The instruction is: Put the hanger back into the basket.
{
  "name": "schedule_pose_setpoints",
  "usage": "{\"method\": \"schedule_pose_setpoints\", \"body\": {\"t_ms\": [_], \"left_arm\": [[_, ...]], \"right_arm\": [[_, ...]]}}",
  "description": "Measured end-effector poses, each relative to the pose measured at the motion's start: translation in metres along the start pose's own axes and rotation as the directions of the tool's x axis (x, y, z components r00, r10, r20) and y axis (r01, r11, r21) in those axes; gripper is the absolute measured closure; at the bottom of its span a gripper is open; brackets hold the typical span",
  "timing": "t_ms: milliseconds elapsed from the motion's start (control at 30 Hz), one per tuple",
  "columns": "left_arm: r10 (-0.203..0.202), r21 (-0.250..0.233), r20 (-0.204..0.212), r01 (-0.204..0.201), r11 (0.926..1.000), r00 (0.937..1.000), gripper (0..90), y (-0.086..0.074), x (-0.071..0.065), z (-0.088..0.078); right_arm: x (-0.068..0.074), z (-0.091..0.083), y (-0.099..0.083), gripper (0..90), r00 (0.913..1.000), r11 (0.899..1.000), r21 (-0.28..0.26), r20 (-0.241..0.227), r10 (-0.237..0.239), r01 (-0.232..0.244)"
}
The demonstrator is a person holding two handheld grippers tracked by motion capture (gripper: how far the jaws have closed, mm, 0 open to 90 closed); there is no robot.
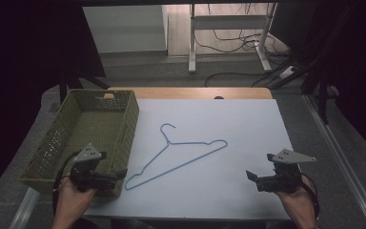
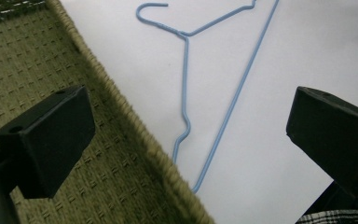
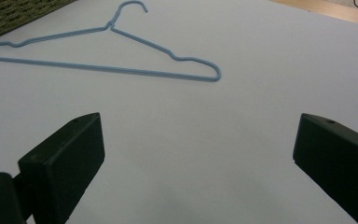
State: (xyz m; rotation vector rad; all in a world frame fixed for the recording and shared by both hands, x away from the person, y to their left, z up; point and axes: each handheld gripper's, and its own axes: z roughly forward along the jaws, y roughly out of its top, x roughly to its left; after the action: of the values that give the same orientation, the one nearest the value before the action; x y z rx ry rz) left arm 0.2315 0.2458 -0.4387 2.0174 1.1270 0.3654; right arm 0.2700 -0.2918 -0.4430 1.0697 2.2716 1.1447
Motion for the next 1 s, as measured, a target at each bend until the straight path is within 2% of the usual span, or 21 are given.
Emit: {"method": "schedule_pose_setpoints", "body": {"t_ms": [133,300,567,733,833,1000], "left_arm": [[0.007,0.005,0.004,-0.007,1.0000,1.0000,1.4,0.006,-0.001,0.003],[0.050,0.008,-0.016,-0.050,0.9987,0.9986,1.8,0.015,-0.004,0.011],[0.078,0.000,0.005,-0.078,0.9970,0.9969,0.6,0.036,-0.010,0.022],[0.077,-0.002,0.033,-0.077,0.9970,0.9965,0.5,0.046,-0.012,0.033],[0.067,0.031,0.044,-0.069,0.9972,0.9968,0.7,0.053,-0.011,0.039],[0.057,0.012,0.057,-0.058,0.9983,0.9968,1.4,0.062,-0.012,0.045]], "right_arm": [[0.000,0.000,0.000,1.9,1.0000,1.000,0.003,-0.003,-0.001,0.001],[0.000,0.000,0.000,1.8,1.0000,1.000,0.003,-0.003,-0.003,0.003],[0.000,0.000,0.000,1.8,1.0000,1.000,0.004,-0.006,-0.003,0.003],[0.000,0.000,0.000,1.8,1.0000,1.000,0.007,-0.007,-0.005,0.005],[0.000,0.000,-0.001,1.9,0.9999,1.000,0.008,-0.007,-0.007,0.007],[0.000,0.001,-0.001,1.9,1.0000,1.000,0.013,-0.007,-0.007,0.007]]}}
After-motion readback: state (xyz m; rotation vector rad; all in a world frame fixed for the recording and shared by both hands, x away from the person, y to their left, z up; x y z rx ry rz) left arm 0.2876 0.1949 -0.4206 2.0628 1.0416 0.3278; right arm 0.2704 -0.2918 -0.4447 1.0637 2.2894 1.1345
